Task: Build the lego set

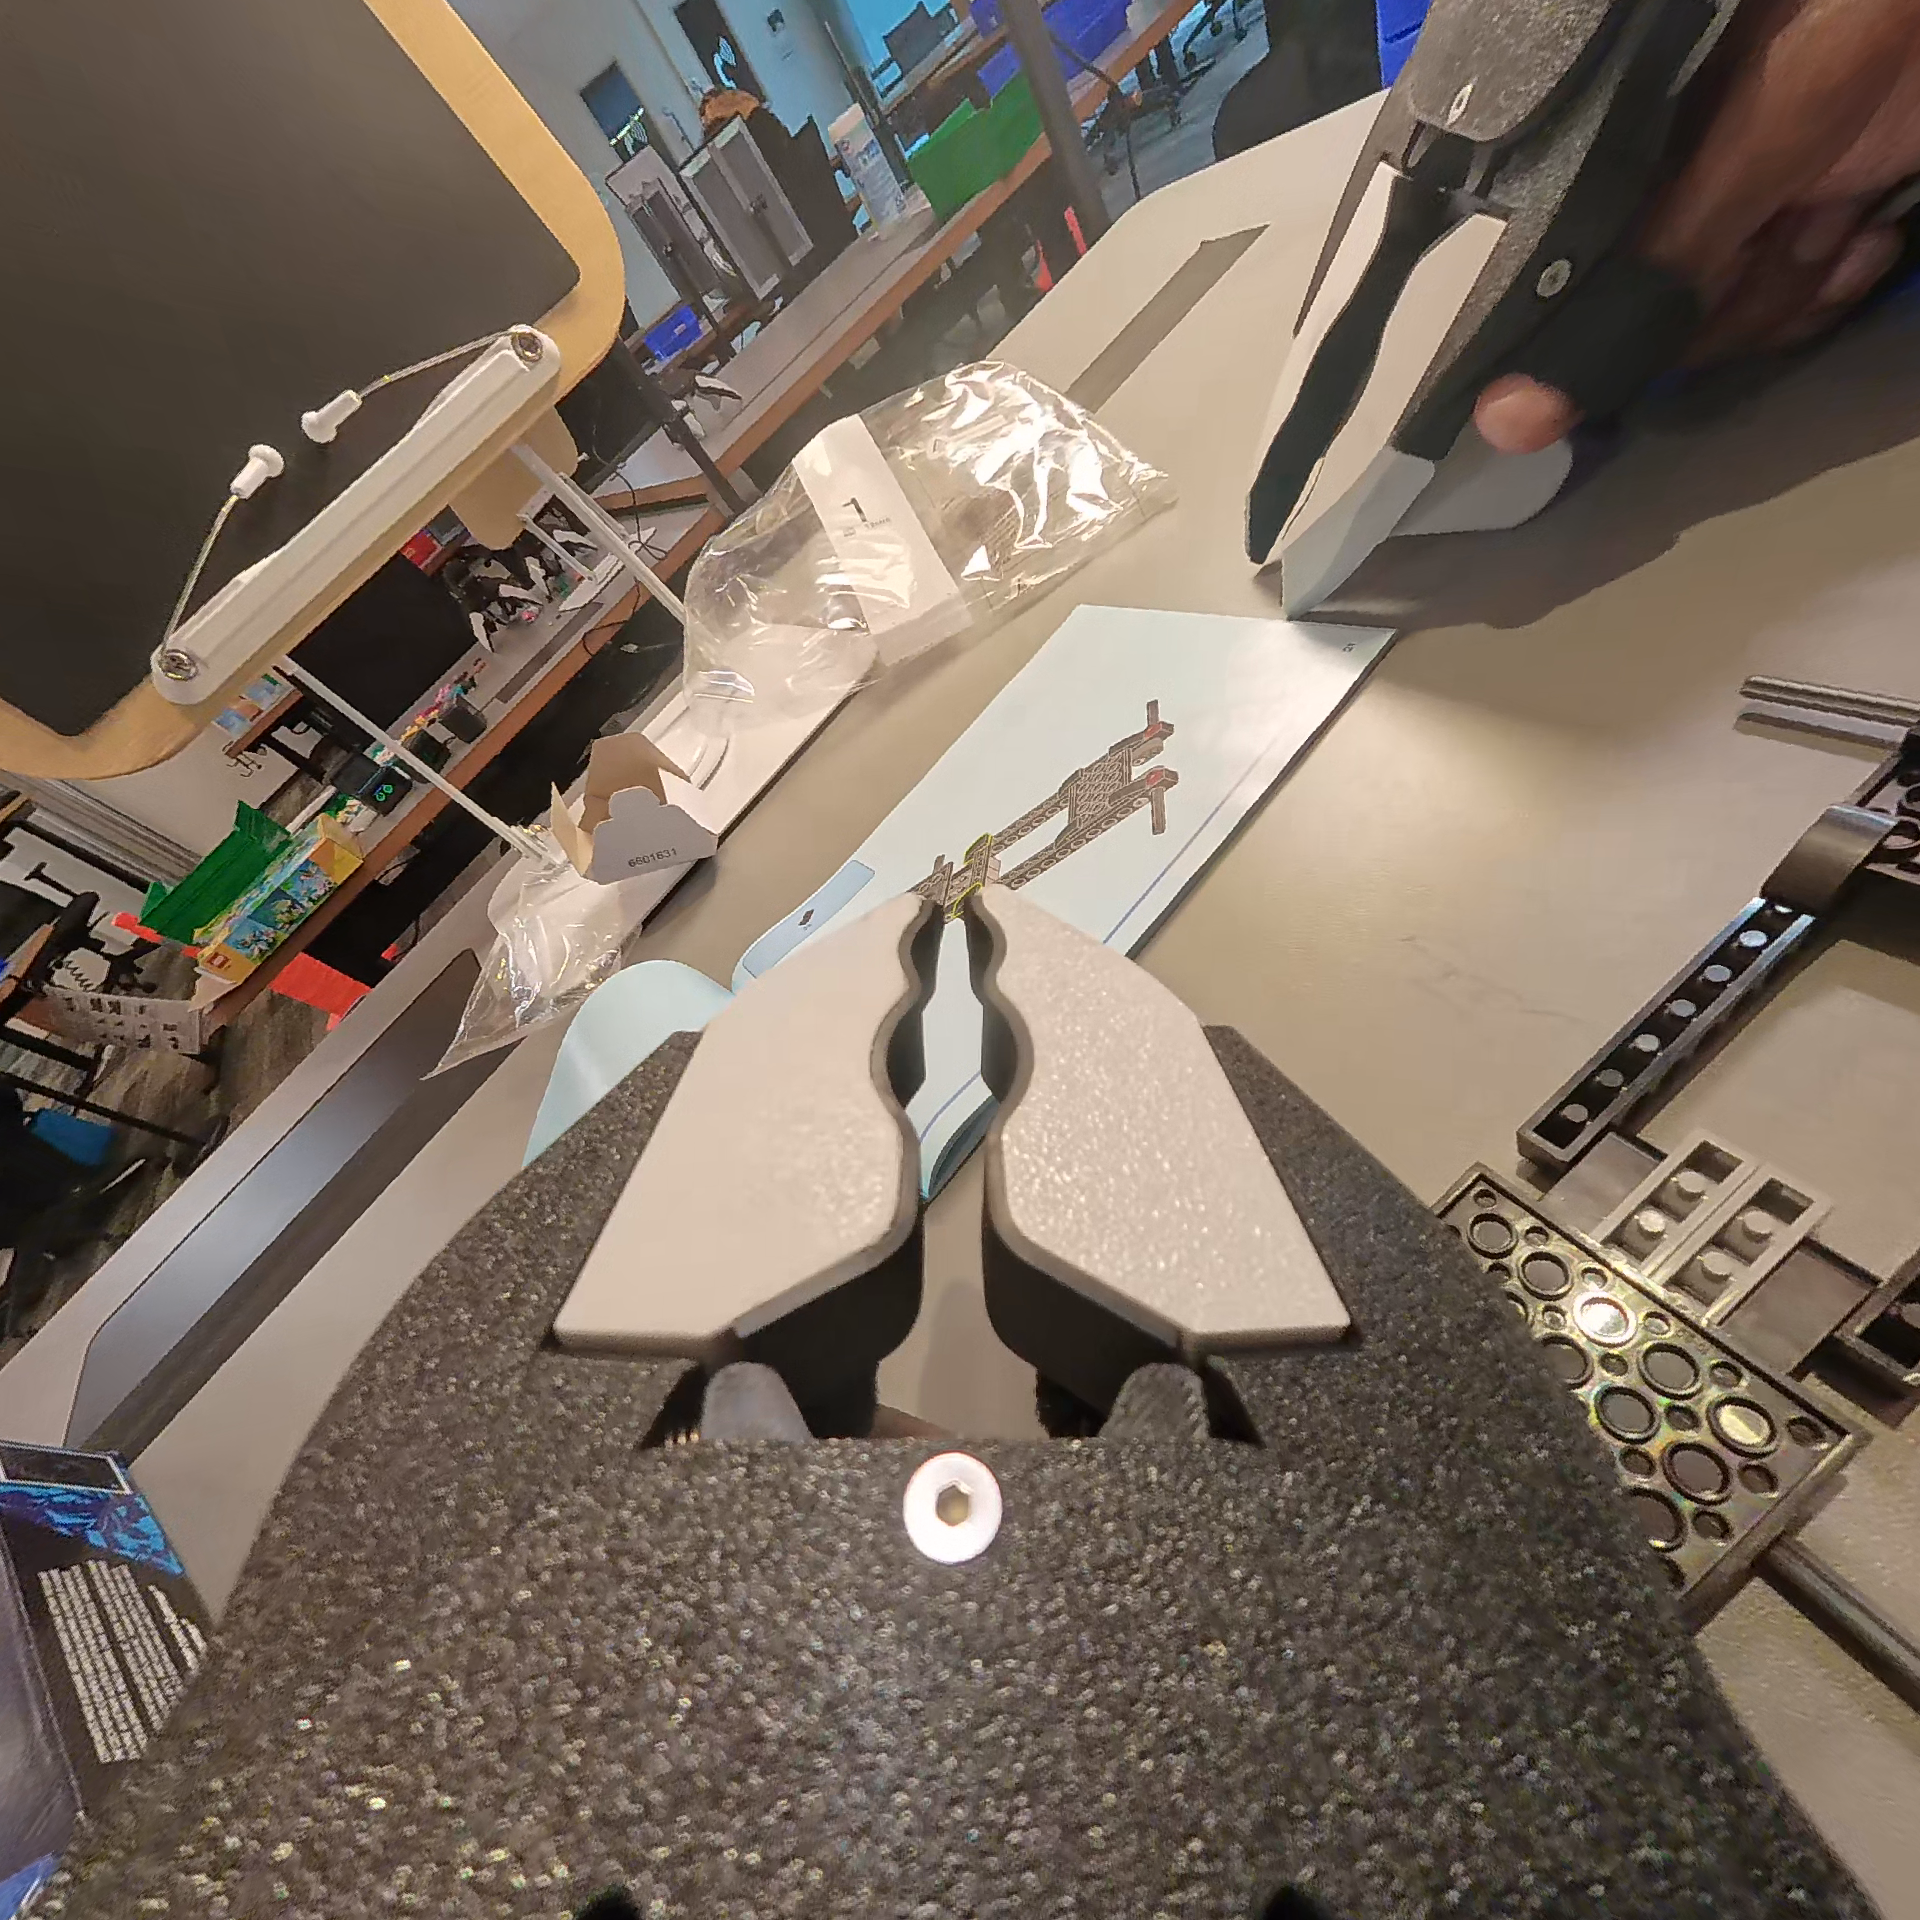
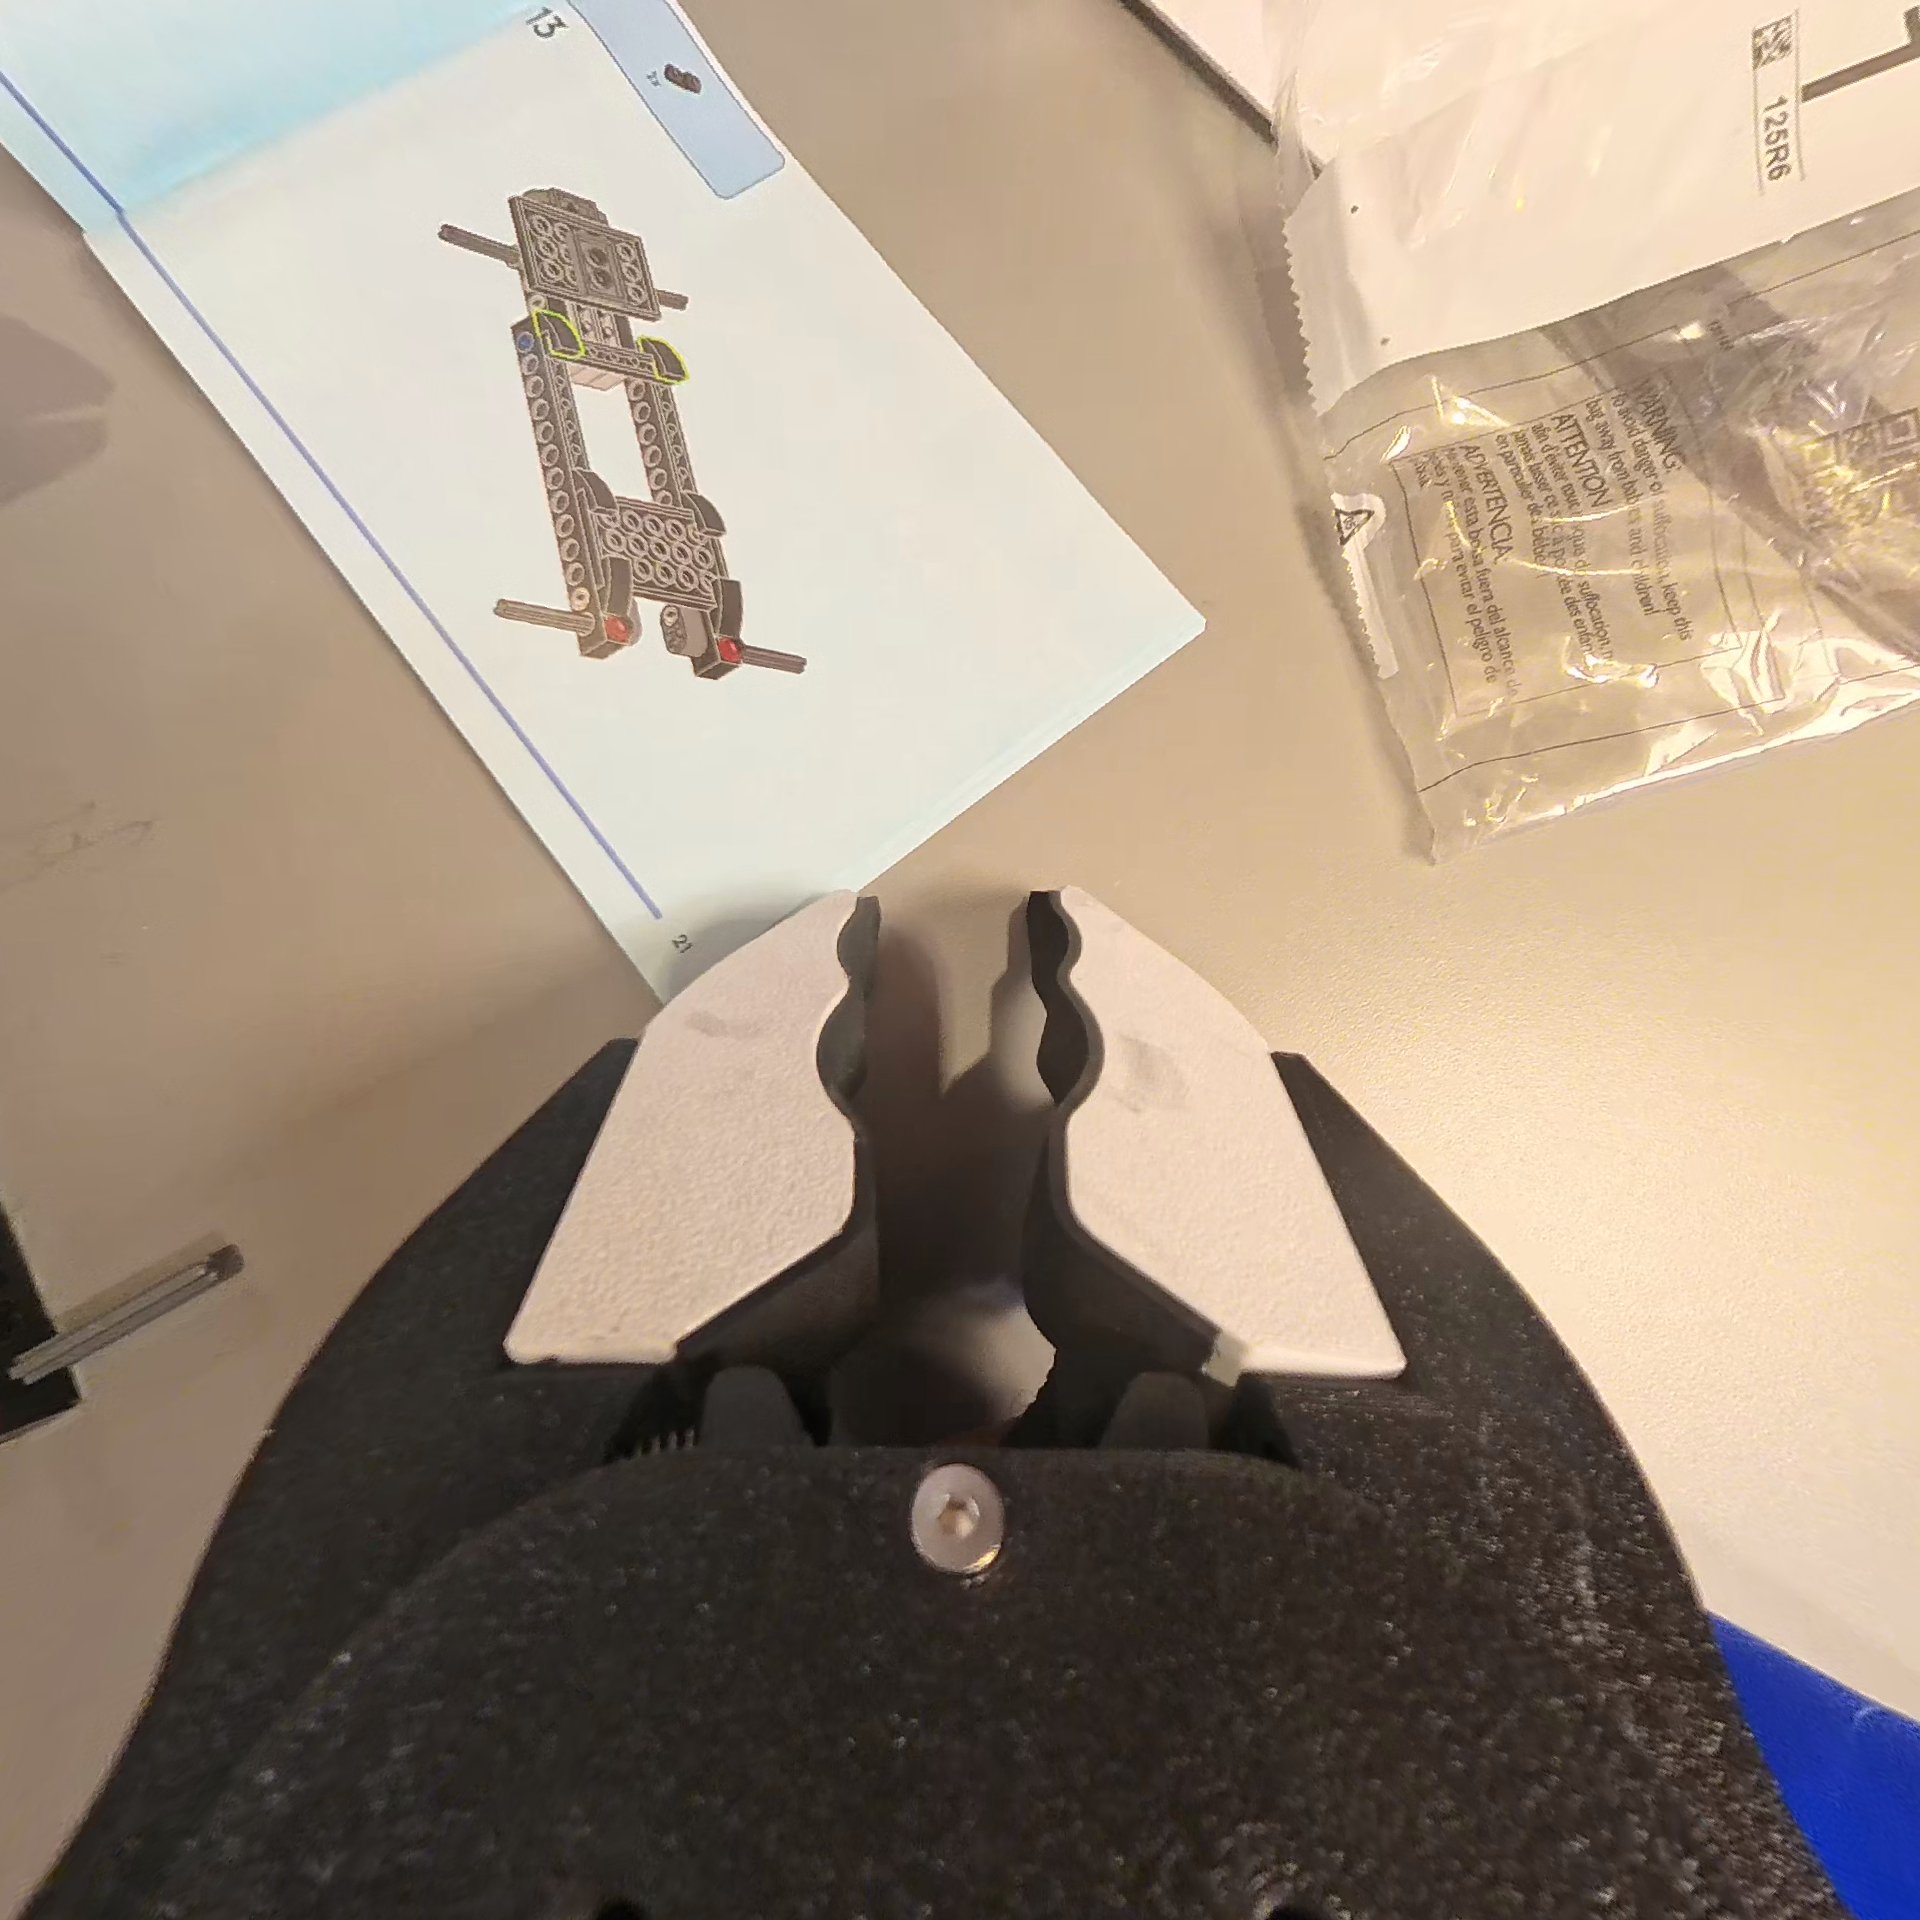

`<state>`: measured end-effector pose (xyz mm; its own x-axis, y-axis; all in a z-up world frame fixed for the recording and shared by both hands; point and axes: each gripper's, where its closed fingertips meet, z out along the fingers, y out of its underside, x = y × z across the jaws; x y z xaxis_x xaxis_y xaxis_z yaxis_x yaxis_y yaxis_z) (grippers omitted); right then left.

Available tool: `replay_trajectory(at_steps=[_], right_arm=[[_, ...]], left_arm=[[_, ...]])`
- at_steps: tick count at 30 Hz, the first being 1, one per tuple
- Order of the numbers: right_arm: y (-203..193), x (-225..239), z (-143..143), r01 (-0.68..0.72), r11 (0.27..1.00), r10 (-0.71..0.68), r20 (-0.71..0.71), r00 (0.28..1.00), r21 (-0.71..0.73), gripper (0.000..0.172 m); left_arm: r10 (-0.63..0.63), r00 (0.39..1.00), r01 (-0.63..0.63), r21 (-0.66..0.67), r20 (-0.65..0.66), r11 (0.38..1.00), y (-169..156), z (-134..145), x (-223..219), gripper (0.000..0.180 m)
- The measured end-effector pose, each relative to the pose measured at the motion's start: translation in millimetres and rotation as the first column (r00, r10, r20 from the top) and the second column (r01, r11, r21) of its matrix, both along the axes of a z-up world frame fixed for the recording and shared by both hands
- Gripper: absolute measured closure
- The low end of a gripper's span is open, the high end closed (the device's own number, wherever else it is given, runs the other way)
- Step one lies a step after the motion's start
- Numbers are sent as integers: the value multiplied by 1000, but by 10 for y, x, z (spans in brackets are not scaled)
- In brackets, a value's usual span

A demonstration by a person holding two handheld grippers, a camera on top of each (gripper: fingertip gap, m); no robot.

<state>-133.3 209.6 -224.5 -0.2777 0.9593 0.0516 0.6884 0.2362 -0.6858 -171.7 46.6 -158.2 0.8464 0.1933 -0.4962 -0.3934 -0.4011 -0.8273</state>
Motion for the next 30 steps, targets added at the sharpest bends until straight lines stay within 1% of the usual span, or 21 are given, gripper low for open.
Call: replay_trajectory(at_steps=[7,13,18,26,30], right_arm=[[0,3,1,2,1000,-2,-1,1000,1,143],[-4,2,-1,-1,1000,1,4,1000,-9,143],[-6,3,-3,-3,1000,4,6,1000,-15,143],[-9,3,-5,-6,1000,6,6,1000,-15,143],[-9,2,-6,-6,1000,6,7,1000,-16,143]], left_arm=[[-2,1000,2,1,0,1000,-2,1,3,175],[-4,999,3,-23,-32,1000,-2,-30,1,176],[-4,1000,4,-24,-29,1000,-6,-30,-9,175],[-14,998,11,-45,-60,999,5,-58,16,175],[-5,998,2,-39,-70,999,-1,-49,-6,180]])
